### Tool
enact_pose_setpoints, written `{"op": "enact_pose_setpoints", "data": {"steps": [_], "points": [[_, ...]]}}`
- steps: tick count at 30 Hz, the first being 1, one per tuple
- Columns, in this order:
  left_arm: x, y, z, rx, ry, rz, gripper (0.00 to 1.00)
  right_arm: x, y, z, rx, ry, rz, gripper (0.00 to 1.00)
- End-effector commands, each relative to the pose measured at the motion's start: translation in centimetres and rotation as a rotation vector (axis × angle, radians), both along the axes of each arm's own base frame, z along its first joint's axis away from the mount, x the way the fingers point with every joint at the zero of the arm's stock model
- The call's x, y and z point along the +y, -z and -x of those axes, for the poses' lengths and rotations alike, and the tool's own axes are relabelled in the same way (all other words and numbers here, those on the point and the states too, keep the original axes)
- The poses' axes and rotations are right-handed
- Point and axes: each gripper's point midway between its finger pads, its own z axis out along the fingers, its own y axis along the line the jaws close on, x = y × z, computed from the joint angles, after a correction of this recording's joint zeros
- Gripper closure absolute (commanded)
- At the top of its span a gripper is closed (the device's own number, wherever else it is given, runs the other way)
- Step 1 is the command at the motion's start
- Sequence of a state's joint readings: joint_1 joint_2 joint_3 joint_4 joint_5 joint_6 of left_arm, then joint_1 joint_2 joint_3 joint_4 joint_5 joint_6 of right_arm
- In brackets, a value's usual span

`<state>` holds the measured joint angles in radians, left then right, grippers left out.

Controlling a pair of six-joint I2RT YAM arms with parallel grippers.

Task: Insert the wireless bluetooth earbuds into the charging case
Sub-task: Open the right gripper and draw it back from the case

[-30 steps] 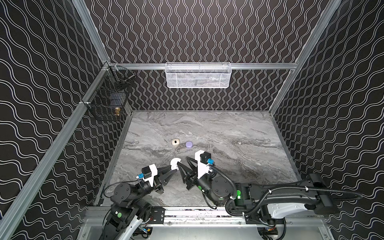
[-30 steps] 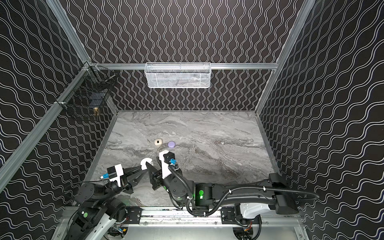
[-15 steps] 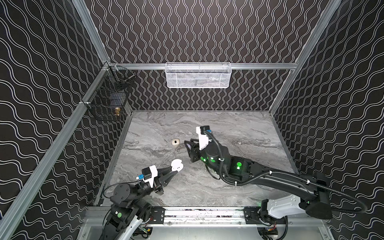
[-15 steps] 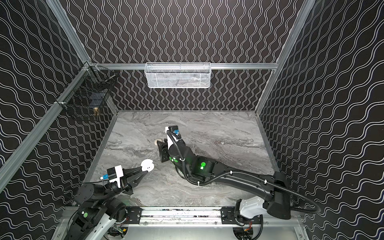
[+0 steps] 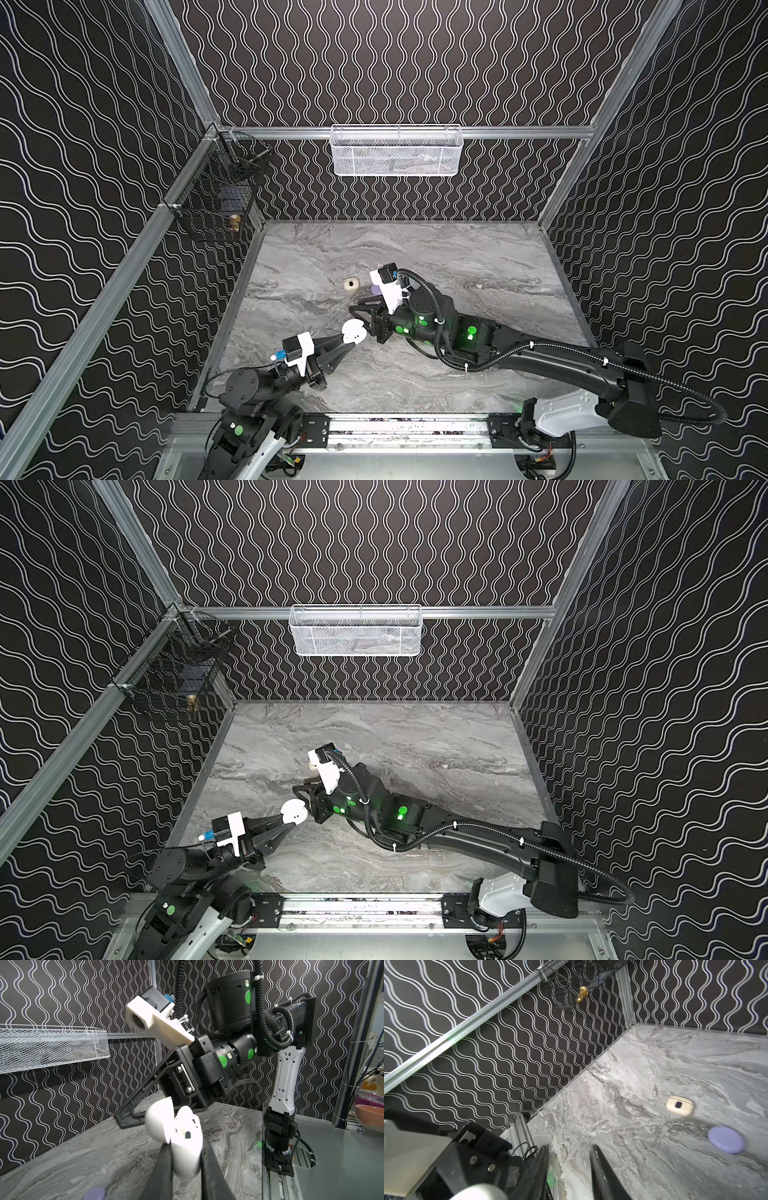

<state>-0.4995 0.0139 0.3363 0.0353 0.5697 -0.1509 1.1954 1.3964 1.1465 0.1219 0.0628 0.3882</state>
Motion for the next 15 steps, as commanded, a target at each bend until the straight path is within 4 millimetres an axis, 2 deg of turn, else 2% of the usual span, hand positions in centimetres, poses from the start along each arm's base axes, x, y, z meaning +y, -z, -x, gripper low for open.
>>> {"op": "enact_pose_setpoints", "data": {"steps": [1, 7, 15], "points": [[0.1, -0.5, 0.0, -0.024, -0.01, 0.011, 1.0, 0.7, -2.2, 1.9, -0.028, -0.109, -0.089, 0.65], [0.1, -0.4, 0.0, -0.021, -0.005, 0.01, 1.0, -0.3, -3.5, 3.1, -0.07, -0.141, -0.154, 0.65], [0.0, -0.4, -0.1, -0.021, -0.007, 0.009, 1.0, -1.3, -4.1, 4.2, -0.11, -0.155, -0.18, 0.66]]}}
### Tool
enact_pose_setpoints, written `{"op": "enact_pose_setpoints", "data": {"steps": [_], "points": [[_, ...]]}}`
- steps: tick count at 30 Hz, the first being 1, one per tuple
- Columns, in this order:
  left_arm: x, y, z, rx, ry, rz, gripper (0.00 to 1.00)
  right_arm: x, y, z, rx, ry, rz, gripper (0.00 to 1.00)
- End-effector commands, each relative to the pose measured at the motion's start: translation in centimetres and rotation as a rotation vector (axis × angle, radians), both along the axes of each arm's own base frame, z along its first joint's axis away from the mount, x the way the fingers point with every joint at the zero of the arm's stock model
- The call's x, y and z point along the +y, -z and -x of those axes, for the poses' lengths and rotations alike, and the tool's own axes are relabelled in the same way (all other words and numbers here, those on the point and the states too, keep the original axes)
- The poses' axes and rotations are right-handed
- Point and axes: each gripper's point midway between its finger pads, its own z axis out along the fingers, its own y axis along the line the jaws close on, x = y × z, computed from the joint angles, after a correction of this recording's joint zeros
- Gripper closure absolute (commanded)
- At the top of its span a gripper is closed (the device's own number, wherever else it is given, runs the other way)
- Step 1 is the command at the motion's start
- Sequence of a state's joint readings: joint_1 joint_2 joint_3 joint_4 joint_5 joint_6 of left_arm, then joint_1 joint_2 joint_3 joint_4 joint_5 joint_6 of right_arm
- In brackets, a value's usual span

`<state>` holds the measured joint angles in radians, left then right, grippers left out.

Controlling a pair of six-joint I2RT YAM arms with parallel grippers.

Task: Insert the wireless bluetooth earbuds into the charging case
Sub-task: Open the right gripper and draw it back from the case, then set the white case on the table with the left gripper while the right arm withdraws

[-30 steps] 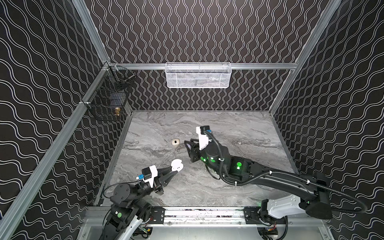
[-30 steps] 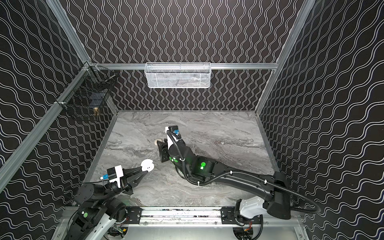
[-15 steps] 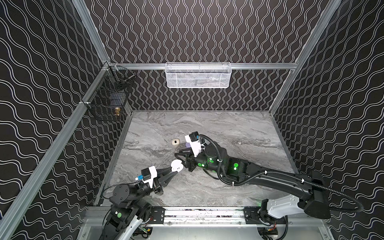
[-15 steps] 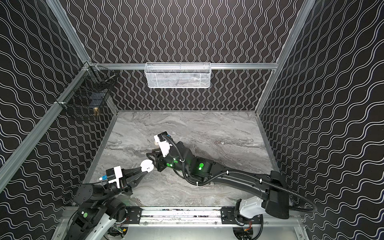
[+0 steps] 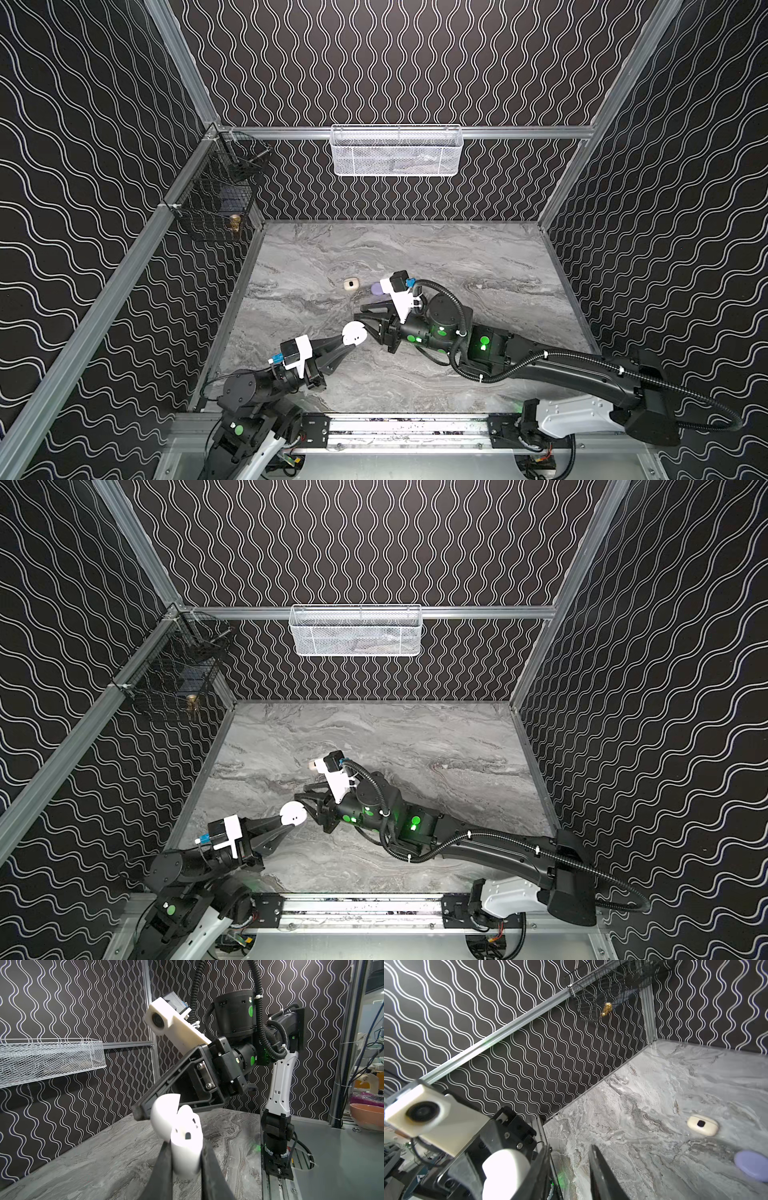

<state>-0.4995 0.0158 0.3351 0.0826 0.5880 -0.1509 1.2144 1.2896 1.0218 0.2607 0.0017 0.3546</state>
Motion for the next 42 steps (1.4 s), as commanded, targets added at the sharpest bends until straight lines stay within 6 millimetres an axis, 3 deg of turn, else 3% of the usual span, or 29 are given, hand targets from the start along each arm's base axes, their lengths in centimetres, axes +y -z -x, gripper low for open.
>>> {"op": "enact_pose_setpoints", "data": {"steps": [1, 7, 8, 14, 19, 23, 28, 30, 32, 35, 42], "points": [[0.0, 0.5, -0.6, 0.021, -0.023, -0.007, 1.0, 0.1, -2.2, 1.6, -0.047, -0.068, -0.077, 0.66], [-0.1, 0.6, -0.8, 0.031, -0.017, -0.014, 1.0, -0.3, -3.3, 1.9, -0.075, -0.073, -0.107, 0.66], [-0.1, 0.7, -0.8, 0.033, -0.019, -0.014, 1.0, -0.4, -2.0, 1.9, -0.067, -0.073, -0.082, 0.66], [-0.2, 0.7, -0.9, 0.031, -0.022, -0.016, 1.0, -0.5, -2.1, 2.2, -0.084, -0.075, -0.079, 0.66], [0.1, 1.2, -2.1, 0.068, -0.074, -0.019, 1.0, -1.8, -2.1, 0.5, -0.091, 0.049, -0.046, 0.67], [0.8, 2.7, -5.2, 0.176, -0.202, -0.036, 1.0, -5.2, -1.4, -2.2, -0.068, 0.262, -0.007, 0.65], [0.0, 5.9, -9.9, 0.378, -0.294, -0.092, 1.0, -11.7, 1.0, -5.4, -0.015, 0.587, 0.075, 0.56], [-1.4, 7.4, -11.6, 0.481, -0.268, -0.11, 1.0, -15.0, 2.4, -6.5, 0.013, 0.746, 0.117, 0.44], [-3.1, 8.6, -13.0, 0.565, -0.22, -0.137, 1.0, -18.5, 3.5, -7.1, 0.04, 0.896, 0.129, 0.25], [-5.3, 11.0, -15.5, 0.701, -0.184, -0.152, 1.0, -22.0, 4.8, -7.2, 0.067, 1.021, 0.14, 0.02], [-9.7, 17.0, -19.9, 0.891, -0.166, -0.158, 1.0, -28.3, 6.5, -6.8, 0.124, 1.262, 0.15, 0.0]]}}
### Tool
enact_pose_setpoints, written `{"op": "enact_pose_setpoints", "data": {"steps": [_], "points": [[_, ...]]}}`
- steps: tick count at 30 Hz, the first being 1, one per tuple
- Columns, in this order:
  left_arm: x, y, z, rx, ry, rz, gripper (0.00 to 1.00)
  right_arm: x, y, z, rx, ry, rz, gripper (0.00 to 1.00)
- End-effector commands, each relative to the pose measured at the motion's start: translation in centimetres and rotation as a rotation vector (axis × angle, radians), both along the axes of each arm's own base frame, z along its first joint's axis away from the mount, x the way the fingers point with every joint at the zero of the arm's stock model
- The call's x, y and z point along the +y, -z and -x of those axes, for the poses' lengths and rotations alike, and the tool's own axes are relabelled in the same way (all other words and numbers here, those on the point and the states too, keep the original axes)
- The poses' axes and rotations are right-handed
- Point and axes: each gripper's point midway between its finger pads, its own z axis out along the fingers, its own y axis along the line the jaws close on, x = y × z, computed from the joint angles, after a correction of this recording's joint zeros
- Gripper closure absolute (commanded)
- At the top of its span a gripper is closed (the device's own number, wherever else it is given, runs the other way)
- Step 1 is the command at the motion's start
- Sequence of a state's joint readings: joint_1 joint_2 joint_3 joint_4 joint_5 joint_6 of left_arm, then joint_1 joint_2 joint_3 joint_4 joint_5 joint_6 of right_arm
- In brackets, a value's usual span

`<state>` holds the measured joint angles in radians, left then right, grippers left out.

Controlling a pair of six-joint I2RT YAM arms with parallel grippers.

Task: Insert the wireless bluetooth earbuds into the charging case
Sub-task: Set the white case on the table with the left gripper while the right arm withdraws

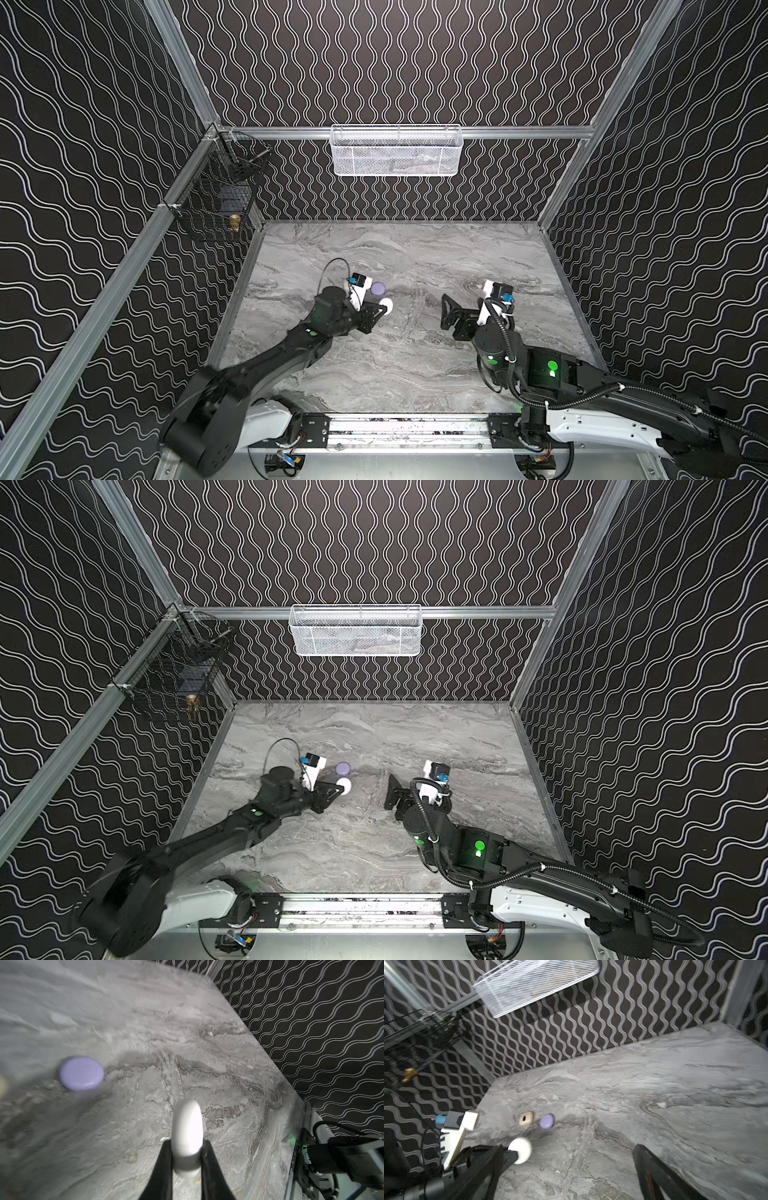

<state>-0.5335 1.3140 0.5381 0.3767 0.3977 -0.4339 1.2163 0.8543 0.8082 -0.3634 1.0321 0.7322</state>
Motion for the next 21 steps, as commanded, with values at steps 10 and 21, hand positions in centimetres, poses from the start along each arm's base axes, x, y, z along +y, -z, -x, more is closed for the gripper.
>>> {"op": "enact_pose_setpoints", "data": {"steps": [10, 21], "points": [[-6.9, 3.9, -5.5, 0.061, -0.006, 0.026, 1.0, -7.2, 3.7, 0.4, -0.047, 0.312, 0.083, 0.0], [-8.3, 9.4, -7.4, 0.145, -0.029, -0.056, 0.96, -4.5, 5.0, -1.8, 0.078, 0.107, 0.108, 0.01]]}}
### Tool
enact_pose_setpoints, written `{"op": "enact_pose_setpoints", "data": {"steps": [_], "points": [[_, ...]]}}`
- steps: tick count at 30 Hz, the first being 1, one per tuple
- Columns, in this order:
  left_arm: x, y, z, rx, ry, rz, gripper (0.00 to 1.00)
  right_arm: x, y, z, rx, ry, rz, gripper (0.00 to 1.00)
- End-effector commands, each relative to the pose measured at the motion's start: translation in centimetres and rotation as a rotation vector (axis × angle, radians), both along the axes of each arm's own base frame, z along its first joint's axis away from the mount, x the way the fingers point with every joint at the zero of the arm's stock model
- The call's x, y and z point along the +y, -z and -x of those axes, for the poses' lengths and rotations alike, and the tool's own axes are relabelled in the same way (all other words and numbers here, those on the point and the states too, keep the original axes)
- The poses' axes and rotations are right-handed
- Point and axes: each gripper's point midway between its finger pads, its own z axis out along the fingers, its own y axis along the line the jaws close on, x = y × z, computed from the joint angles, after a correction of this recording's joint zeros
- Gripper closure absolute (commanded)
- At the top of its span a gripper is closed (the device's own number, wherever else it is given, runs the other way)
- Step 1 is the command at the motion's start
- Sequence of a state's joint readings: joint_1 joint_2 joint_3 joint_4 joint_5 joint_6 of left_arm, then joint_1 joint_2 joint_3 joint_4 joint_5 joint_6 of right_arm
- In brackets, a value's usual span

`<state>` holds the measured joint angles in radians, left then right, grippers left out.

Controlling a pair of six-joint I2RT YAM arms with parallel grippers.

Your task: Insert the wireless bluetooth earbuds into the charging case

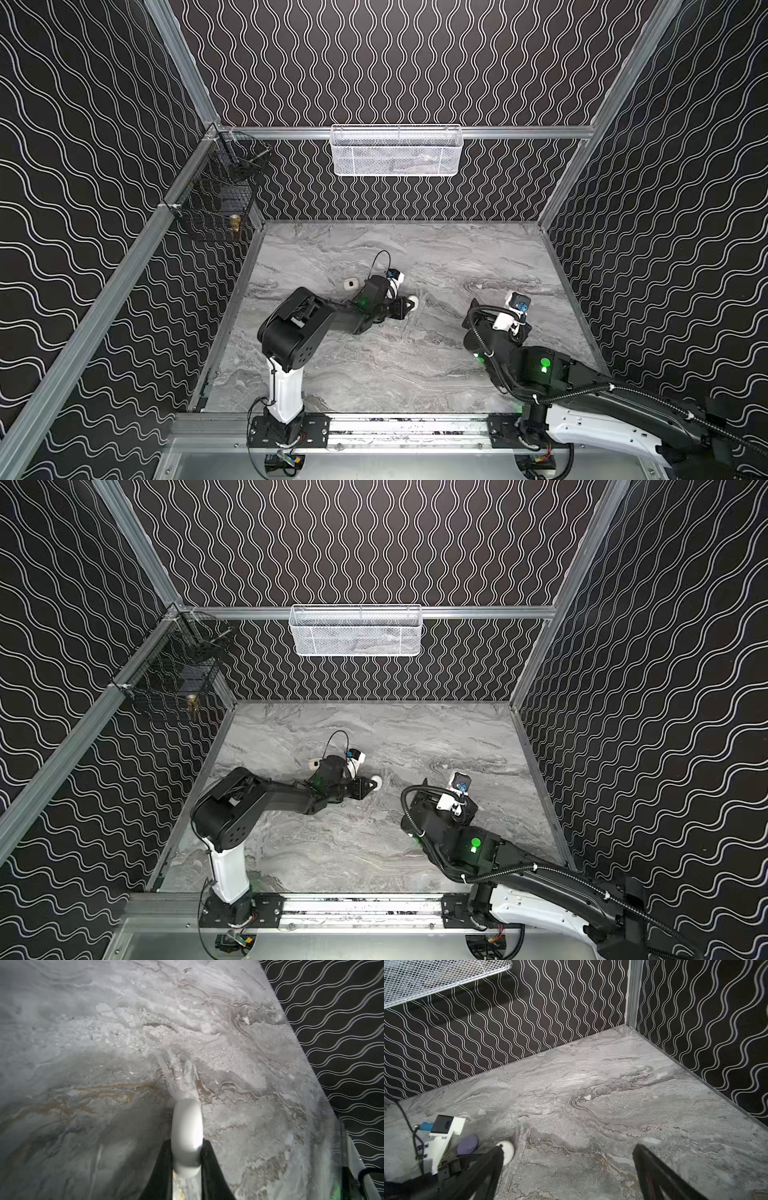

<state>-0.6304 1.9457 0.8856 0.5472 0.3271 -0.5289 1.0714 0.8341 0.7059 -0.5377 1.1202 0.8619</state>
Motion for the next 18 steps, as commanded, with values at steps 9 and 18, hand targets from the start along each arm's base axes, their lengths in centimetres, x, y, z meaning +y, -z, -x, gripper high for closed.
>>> {"op": "enact_pose_setpoints", "data": {"steps": [9, 18], "points": [[1.1, -0.1, -0.5, -0.037, -0.041, -0.067, 0.52, 3.3, -0.1, -3.4, 0.088, -0.243, -0.132, 0.01], [7.0, -10.4, -0.7, -0.218, -0.167, -0.188, 0.02, 2.2, -7.9, -7.9, -0.114, -0.177, -0.075, 0.01]]}}
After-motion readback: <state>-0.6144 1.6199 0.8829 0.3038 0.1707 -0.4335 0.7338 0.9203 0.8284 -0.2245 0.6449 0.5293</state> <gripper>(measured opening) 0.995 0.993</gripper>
